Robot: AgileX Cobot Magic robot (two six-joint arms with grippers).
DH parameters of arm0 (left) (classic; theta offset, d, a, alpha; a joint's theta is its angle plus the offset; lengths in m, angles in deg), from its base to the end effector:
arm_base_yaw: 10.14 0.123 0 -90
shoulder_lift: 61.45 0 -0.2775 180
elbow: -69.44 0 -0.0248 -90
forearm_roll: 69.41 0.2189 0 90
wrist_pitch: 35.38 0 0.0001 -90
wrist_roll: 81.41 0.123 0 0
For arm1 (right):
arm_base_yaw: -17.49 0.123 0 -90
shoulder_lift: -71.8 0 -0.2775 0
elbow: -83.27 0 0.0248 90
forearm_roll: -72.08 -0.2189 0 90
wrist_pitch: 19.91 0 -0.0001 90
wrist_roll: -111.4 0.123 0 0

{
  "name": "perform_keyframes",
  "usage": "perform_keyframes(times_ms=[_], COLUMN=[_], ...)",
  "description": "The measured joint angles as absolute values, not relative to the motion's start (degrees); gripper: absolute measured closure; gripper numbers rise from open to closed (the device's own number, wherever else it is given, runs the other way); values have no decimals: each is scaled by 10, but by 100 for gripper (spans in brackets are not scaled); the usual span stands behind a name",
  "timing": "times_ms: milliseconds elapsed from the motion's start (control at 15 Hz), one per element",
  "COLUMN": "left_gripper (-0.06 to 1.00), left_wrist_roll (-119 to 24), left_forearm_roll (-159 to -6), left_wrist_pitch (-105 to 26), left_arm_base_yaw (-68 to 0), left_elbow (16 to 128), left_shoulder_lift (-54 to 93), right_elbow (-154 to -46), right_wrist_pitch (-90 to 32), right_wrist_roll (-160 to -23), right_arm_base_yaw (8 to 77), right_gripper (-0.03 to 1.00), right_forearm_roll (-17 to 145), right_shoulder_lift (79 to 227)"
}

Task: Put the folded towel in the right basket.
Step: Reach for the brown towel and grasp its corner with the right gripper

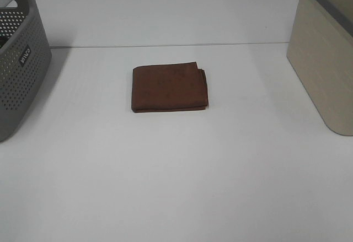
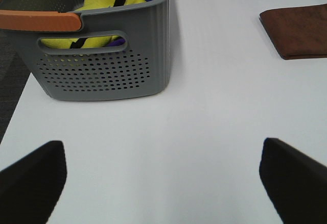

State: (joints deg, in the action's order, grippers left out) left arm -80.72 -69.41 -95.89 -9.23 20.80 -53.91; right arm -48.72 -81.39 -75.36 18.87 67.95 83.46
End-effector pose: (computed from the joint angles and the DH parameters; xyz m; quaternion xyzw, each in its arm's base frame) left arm 0.0028 0.0000 0.2465 -0.0016 0.8512 0.0073 0.5248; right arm 0.0095 0.0080 0.2476 -0.0623 0.8682 0.0129 0.4921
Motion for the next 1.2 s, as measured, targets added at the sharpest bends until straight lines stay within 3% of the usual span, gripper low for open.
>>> perform_keyframes(times_ms=[1200], left_gripper=[-3], left_wrist_roll=[-807], left_forearm_roll=[-694], left_wrist_pitch=[-959], left_arm_base_yaw=[-92], left_elbow=[208], left_shoulder_lift=[-539], right_elbow=[-487], right_wrist_pitch=[-814], right_wrist_roll=[-754], right_arm_base_yaw=[189], right_gripper=[30], right_forearm_roll=[680], right_shoulder_lift=[835])
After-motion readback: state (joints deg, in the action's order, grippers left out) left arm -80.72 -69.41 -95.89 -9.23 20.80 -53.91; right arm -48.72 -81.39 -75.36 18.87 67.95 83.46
